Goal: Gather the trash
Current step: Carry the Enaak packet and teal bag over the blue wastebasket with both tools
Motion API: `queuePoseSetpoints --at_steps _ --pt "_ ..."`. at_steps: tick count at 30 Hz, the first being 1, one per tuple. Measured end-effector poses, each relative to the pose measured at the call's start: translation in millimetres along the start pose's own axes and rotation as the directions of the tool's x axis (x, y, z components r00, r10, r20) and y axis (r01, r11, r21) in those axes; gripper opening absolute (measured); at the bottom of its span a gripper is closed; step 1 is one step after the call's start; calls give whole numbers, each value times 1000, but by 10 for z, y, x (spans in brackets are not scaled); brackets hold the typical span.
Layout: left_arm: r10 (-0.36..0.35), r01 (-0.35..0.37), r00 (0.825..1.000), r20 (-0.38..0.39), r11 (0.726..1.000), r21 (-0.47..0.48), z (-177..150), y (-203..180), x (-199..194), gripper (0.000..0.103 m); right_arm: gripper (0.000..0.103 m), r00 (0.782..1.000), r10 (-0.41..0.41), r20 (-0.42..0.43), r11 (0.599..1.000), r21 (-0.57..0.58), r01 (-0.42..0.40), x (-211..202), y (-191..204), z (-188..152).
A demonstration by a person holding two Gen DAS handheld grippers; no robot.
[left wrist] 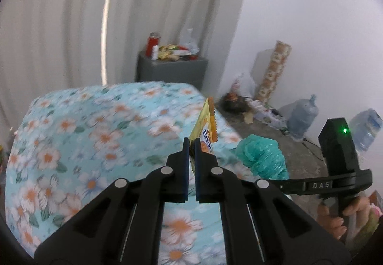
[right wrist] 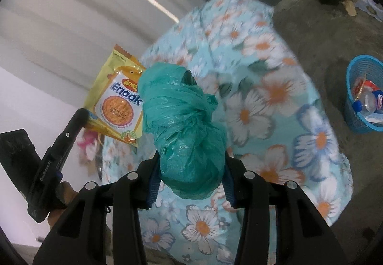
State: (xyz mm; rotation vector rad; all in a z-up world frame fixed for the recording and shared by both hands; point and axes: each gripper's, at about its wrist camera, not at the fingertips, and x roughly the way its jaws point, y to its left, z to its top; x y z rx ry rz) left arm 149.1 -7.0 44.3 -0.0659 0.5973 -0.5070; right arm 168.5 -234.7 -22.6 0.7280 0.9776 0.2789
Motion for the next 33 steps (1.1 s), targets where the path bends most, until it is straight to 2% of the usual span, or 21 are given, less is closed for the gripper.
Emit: queuePoseSetpoints --at_steps 4,8,12,15,17,19,24,27,31,32,33 --pt "-98 98 995 1 995 33 200 -281 92 1 43 992 -29 123 997 77 19 -423 -338 3" --pt "-228 229 973 -16 972 47 413 -690 307 1 43 960 -123 253 976 207 71 -984 -880 23" --pt "-331 337 939 -90 939 64 561 -1175 739 1 43 919 -240 312 924 364 117 -1409 -1477 -58" --pt "-387 403 905 -177 913 59 617 -1555 1191 1 43 904 -284 318 881 460 115 -1574 -1900 -122" --pt "-395 420 890 -229 904 71 613 -1788 1483 1 43 900 -301 316 849 519 102 -1626 -2178 -168" --pt "-415 452 862 -292 889 71 599 -2069 1854 1 43 900 -302 313 826 557 84 -1616 -2388 -176" --pt "-381 466 821 -425 878 114 417 -2700 2770 1 43 918 -257 302 758 652 -2 -1424 -3000 -105" --pt "-345 458 810 -474 877 144 285 -2997 3219 1 45 930 -201 308 704 706 -82 -1195 -3383 34" --pt "-298 430 819 -491 885 180 234 -3185 3663 1 47 933 -135 334 618 765 -184 -836 -3938 330" --pt "-286 422 824 -489 886 193 227 -3214 3739 1 50 934 -126 333 597 778 -197 -755 -4037 382" --pt "-280 419 827 -488 885 203 232 -3230 3791 1 59 935 -126 331 570 796 -205 -646 -4180 489"
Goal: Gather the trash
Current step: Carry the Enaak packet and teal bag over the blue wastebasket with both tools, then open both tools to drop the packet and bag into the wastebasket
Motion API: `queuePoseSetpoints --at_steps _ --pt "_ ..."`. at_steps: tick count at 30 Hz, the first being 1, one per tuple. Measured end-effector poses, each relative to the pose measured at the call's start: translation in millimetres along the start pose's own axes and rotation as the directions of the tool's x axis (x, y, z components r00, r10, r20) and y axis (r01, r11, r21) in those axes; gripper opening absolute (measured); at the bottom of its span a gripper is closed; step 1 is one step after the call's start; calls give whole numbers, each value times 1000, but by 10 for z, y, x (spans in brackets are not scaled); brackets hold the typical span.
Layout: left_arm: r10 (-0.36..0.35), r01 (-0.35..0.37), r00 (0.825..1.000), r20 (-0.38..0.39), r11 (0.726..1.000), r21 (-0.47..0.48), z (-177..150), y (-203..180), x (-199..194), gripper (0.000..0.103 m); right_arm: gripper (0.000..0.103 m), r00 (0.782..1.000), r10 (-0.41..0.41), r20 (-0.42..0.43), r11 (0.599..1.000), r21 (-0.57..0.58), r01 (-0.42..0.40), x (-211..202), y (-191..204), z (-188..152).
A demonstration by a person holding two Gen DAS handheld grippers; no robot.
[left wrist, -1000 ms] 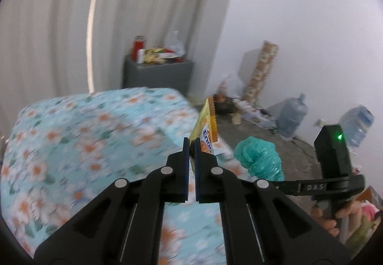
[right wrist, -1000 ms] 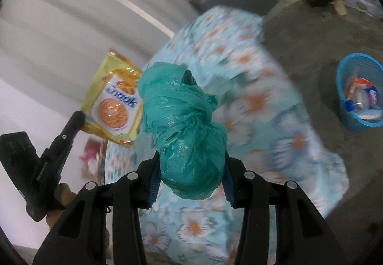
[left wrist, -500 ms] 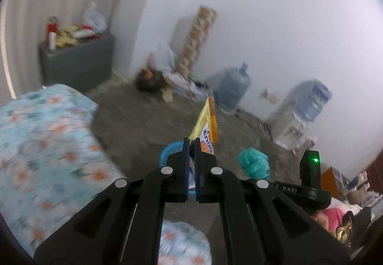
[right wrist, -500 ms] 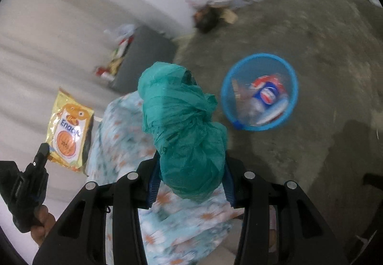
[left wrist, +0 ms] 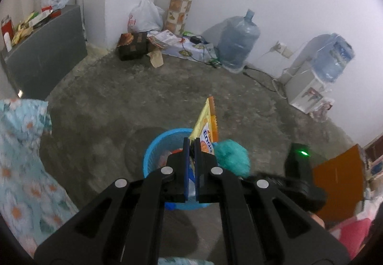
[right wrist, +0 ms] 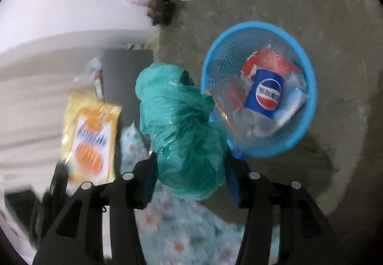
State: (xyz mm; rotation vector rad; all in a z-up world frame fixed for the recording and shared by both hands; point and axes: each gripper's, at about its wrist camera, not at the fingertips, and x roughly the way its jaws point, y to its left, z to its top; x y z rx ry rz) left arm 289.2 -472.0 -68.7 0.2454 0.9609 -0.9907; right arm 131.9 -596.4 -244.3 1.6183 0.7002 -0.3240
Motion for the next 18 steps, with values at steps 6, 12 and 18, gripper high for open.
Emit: queuePoseSetpoints --at_steps 6,12,18 --pt "23 -22 999 -22 1000 12 12 144 347 1 78 996 -89 -13 993 81 90 674 -327 357" --pt "16 -15 998 -63 1000 13 -11 150 707 1 78 996 -20 87 997 80 13 309 -572 136" --pt "77 -72 995 -67 995 73 -23 -31 995 3 78 979 -62 192 995 89 46 -251 -800 -118"
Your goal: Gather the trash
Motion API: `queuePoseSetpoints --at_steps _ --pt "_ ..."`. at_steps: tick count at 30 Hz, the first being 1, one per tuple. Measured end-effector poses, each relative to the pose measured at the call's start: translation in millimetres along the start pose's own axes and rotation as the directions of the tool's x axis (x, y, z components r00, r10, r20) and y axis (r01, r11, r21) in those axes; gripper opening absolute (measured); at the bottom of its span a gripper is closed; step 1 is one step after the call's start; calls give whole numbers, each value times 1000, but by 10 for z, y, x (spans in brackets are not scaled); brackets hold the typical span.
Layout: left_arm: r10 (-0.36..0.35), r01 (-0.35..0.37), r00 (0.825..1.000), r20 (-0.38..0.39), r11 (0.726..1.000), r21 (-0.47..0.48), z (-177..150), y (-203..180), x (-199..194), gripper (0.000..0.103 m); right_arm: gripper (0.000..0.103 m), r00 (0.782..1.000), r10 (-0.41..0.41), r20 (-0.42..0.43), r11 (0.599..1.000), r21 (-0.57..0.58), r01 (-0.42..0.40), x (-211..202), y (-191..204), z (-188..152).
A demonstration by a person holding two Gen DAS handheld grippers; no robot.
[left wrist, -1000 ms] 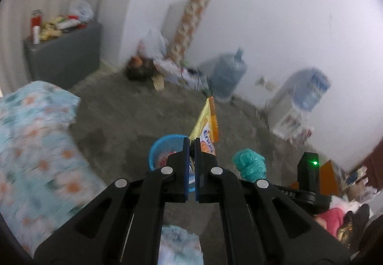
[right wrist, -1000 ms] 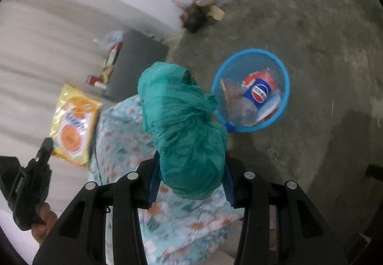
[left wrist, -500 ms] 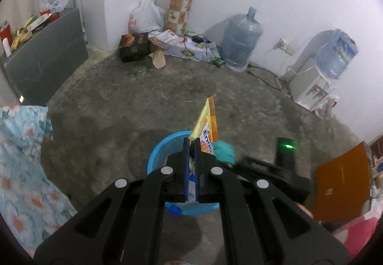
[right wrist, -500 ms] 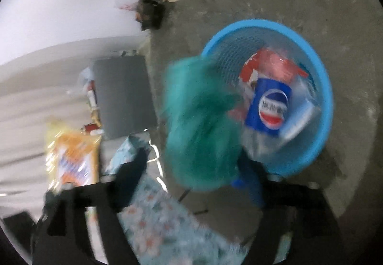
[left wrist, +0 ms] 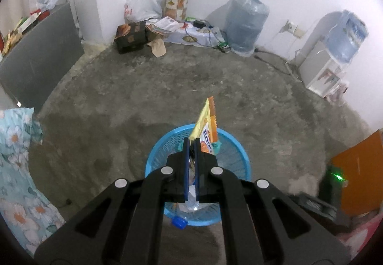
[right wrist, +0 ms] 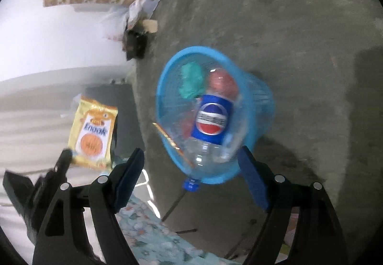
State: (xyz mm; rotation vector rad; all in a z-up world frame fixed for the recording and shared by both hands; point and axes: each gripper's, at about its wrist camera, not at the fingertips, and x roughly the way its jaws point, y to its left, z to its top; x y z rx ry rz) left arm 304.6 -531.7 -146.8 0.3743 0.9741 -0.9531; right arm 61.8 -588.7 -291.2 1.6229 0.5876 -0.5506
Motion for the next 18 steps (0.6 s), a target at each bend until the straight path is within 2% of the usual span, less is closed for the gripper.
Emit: queuePoseSetpoints --at_steps 1,2,3,5,7,10,16,18 --pt "13 -13 1000 -10 1000 0 1 -24 96 3 78 1000 -10 1 1000 3 10 -24 -34 6" --pt "12 -12 1000 -14 1000 -9 -8 -35 152 9 78 1000 -17 -1 1000 6 17 -42 -65 -17" --pt "-18 17 999 -31 999 -28 -16 -30 221 29 78 1000 -19 -9 1000 8 19 -48 -94 -17" --pt "-25 21 997 -77 999 -46 -30 -44 287 53 78 999 -29 -17 999 18 30 1 -159 1" --pt "12 -15 998 -63 999 -37 -45 -28 211 51 78 999 -30 -25 999 17 30 8 -146 -30" --pt "5 -6 1000 -25 999 -48 -35 24 -71 51 78 999 -39 -27 999 -16 38 -69 -96 -97" --pt "-8 14 995 97 998 -54 -30 55 -938 53 78 999 -39 -15 994 -101 37 -263 146 -319" --pt "-9 15 991 130 999 -42 -99 45 -1274 59 78 999 -40 -3 988 -152 39 -379 287 -412"
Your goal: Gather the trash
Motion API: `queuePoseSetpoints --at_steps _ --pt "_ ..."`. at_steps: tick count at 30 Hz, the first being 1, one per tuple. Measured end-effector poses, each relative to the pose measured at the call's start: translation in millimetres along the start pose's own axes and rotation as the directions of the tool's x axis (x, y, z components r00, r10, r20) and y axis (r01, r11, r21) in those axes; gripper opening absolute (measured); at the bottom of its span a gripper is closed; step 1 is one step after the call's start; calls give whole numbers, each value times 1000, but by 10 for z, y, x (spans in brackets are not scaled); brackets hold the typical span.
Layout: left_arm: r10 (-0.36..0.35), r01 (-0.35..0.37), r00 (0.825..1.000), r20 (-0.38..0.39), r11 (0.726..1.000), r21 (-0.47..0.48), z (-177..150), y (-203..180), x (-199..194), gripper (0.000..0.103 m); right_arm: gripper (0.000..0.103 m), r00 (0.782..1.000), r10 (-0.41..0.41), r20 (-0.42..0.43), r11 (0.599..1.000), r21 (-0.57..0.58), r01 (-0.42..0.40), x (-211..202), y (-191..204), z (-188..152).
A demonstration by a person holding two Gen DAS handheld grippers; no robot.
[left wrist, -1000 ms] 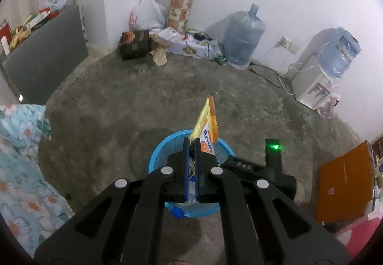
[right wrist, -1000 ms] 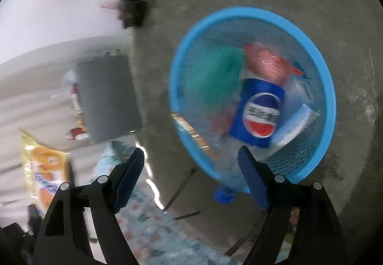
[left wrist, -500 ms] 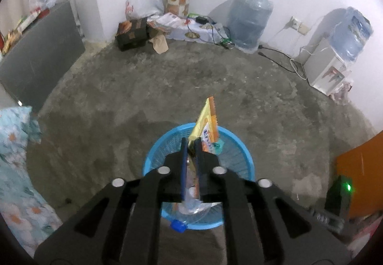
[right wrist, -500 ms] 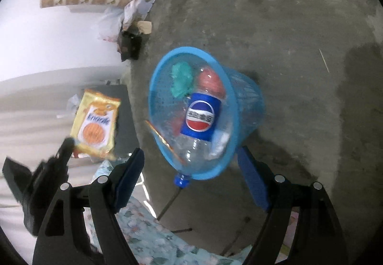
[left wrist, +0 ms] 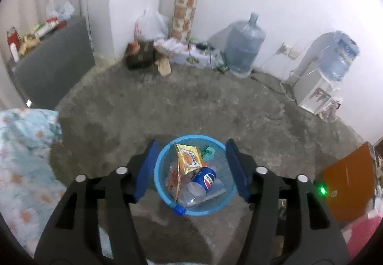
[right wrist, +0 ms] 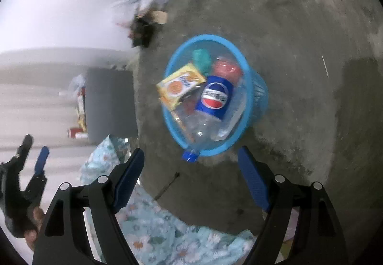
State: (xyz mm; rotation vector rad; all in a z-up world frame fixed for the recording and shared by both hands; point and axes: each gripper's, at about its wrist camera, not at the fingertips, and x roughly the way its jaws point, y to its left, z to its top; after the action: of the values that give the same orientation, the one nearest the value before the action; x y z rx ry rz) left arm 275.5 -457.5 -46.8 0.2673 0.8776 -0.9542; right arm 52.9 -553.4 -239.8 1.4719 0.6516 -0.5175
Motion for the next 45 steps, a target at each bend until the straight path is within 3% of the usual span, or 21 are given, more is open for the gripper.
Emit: queuePoseSetpoints --at_steps 4,7,10,14,18,21,22,25,27,28,30,33,35,38,41,45 --pt "-25 25 997 78 1000 -9 -207 32 -850 73 78 999 -8 51 986 -167 16 -344 472 -237" --pt "-8 14 991 137 999 -43 -479 96 -1517 84 78 994 -2 107 939 -342 39 -635 923 -523" --pt "71 -52 978 198 993 -103 -822 176 -2199 90 85 985 31 169 855 -514 61 -952 1382 -917" --pt "186 -128 944 272 968 -217 -1310 306 -2937 94 94 969 87 232 717 -690 101 -1297 1870 -1492" --pt "321 -208 896 306 914 -349 -1872 414 -3556 94 96 954 140 263 551 -822 146 -1592 2228 -2179" --pt "457 -300 846 275 835 -462 -2307 464 -3894 94 96 955 176 238 462 -877 133 -1732 2345 -2601" --pt "487 -323 834 260 812 -486 -2399 483 -3957 94 96 957 178 229 447 -885 129 -1758 2379 -2704" --pt "600 -420 781 174 710 -564 -2745 477 -4088 94 96 964 158 216 398 -907 138 -1795 2417 -3019" --pt "656 -493 746 113 659 -568 -2883 449 -4067 94 96 965 154 214 357 -922 148 -1832 2397 -3192" --pt "668 -510 738 99 648 -566 -2956 446 -4076 94 97 962 151 228 338 -926 166 -1845 2375 -3262" --pt "672 -530 738 56 630 -568 -3110 391 -4045 94 96 954 140 265 294 -931 215 -1885 2332 -3419" --pt "639 -538 769 -13 637 -552 -3281 364 -3970 94 96 945 106 309 240 -930 277 -1920 2202 -3630" --pt "634 -562 770 -78 615 -553 -3359 377 -3883 94 96 948 46 316 215 -929 300 -1859 2076 -3691" --pt "600 -560 787 -140 602 -568 -3530 325 -3746 94 96 950 -60 307 186 -931 313 -1748 1918 -3735" --pt "556 -555 809 -191 613 -562 -3649 270 -3631 94 96 942 -131 308 182 -927 328 -1681 1756 -3747" --pt "549 -567 807 -218 614 -550 -3719 247 -3577 94 96 930 -172 325 171 -920 353 -1646 1638 -3760"
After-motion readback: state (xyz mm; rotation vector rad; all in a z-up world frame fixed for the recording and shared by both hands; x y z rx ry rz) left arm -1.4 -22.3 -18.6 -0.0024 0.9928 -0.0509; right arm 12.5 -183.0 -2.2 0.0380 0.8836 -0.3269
